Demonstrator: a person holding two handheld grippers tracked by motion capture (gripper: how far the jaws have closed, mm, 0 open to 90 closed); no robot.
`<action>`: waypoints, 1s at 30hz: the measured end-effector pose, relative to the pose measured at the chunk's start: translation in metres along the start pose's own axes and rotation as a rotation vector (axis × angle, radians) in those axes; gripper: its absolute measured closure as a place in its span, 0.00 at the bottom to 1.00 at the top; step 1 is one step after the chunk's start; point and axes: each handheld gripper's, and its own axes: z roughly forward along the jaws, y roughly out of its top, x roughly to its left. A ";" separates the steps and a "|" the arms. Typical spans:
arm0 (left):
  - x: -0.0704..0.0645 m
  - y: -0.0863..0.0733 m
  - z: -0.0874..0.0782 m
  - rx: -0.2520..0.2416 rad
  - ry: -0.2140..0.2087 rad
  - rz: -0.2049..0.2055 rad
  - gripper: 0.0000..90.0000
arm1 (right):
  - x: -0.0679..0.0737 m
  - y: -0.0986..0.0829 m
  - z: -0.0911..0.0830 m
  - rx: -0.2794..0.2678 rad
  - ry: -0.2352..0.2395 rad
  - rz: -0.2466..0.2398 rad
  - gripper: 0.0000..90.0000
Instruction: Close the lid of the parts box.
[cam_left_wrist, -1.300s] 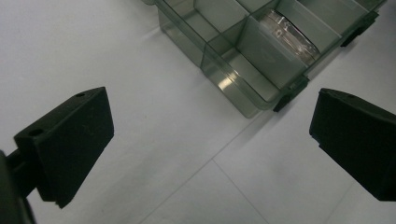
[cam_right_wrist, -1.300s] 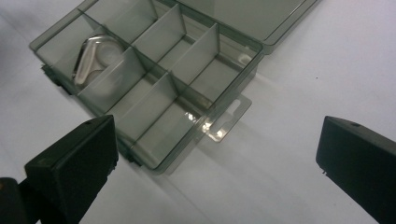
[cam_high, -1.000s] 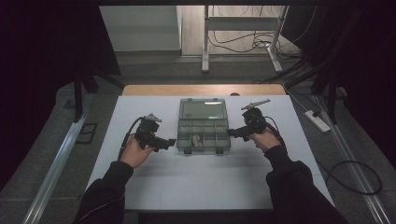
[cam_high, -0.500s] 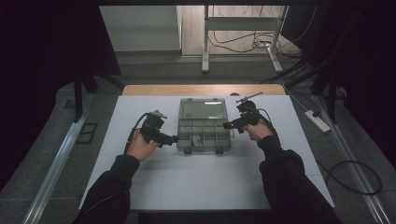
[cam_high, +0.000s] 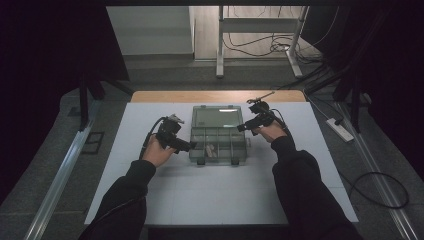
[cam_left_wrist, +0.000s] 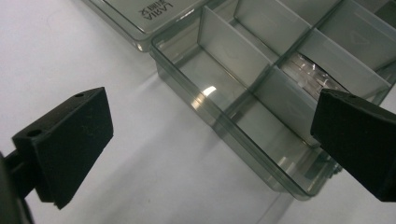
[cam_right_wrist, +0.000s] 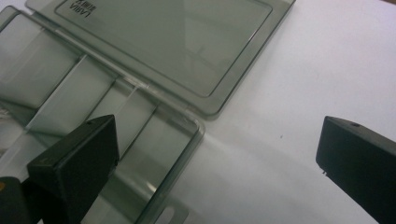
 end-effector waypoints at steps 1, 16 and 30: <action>0.001 0.000 0.001 0.000 0.000 -0.001 0.00 | -0.001 0.002 0.002 0.003 -0.003 0.000 0.00; 0.005 0.009 0.015 -0.001 0.004 0.017 0.00 | -0.008 0.024 0.026 0.043 -0.040 0.018 0.00; 0.002 0.010 0.023 0.011 -0.018 0.040 0.00 | -0.016 0.037 0.044 0.077 -0.057 0.033 0.00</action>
